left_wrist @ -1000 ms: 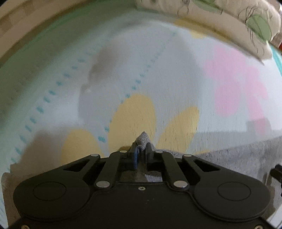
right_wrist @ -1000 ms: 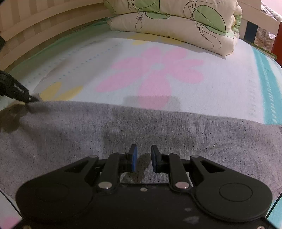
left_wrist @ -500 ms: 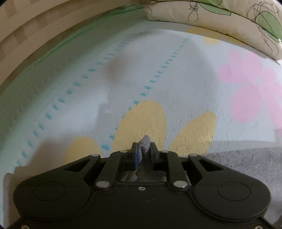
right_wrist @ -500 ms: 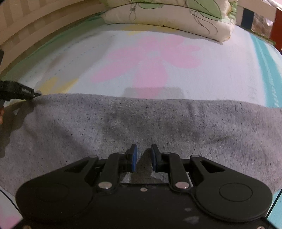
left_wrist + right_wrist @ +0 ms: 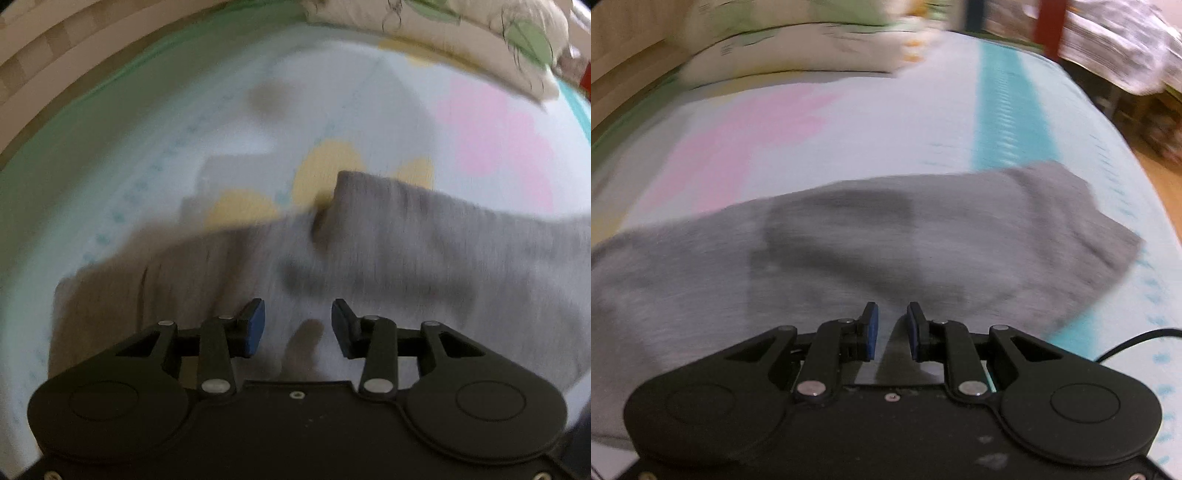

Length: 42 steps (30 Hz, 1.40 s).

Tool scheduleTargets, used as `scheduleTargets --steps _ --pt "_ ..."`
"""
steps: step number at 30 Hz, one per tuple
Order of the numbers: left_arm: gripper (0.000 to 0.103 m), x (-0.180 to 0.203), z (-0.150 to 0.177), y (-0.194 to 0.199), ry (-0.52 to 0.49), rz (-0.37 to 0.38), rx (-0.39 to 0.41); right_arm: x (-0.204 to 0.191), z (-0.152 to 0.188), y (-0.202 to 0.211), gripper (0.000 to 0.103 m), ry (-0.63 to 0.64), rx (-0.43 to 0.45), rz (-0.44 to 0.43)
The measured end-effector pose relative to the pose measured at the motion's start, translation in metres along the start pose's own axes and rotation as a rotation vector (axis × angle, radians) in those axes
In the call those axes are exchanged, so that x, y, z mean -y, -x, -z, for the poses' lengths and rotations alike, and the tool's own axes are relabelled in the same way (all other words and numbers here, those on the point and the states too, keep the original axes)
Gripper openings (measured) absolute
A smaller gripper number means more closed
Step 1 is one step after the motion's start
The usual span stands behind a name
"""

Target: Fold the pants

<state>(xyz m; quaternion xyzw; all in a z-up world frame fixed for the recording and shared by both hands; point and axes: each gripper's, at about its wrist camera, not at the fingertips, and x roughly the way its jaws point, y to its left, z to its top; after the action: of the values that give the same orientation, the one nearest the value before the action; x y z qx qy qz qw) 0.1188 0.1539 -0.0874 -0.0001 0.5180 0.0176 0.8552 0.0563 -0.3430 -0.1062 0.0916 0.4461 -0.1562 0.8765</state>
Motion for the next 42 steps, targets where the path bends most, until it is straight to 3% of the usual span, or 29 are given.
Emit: scheduleTargets --steps 6,12,15,20,24,30,36,42 --pt "0.051 0.003 0.039 -0.005 -0.02 0.018 -0.088 0.026 -0.001 0.004 0.019 -0.126 -0.003 -0.016" --pt "0.051 0.013 0.056 0.003 -0.011 0.001 -0.067 0.024 0.002 0.003 0.019 -0.109 -0.008 -0.007" --pt "0.051 0.01 0.048 0.011 -0.004 0.004 -0.036 0.028 -0.004 0.0 0.019 -0.12 -0.01 -0.019" --pt "0.05 0.004 0.028 0.024 0.035 -0.07 0.048 0.043 -0.006 0.008 0.021 -0.187 0.011 -0.04" --pt "0.05 0.032 0.023 0.03 -0.028 -0.031 0.095 0.057 -0.004 0.019 0.025 -0.268 0.043 -0.03" --pt "0.052 0.097 0.017 0.026 -0.137 0.04 0.123 0.095 -0.001 0.024 0.03 -0.391 0.085 0.059" --pt "0.056 0.13 -0.007 0.016 -0.009 0.159 0.041 0.146 -0.009 0.02 0.03 -0.532 0.115 0.095" --pt "0.055 0.147 -0.016 -0.007 0.062 0.149 -0.033 0.17 -0.024 0.01 0.032 -0.617 0.141 0.068"
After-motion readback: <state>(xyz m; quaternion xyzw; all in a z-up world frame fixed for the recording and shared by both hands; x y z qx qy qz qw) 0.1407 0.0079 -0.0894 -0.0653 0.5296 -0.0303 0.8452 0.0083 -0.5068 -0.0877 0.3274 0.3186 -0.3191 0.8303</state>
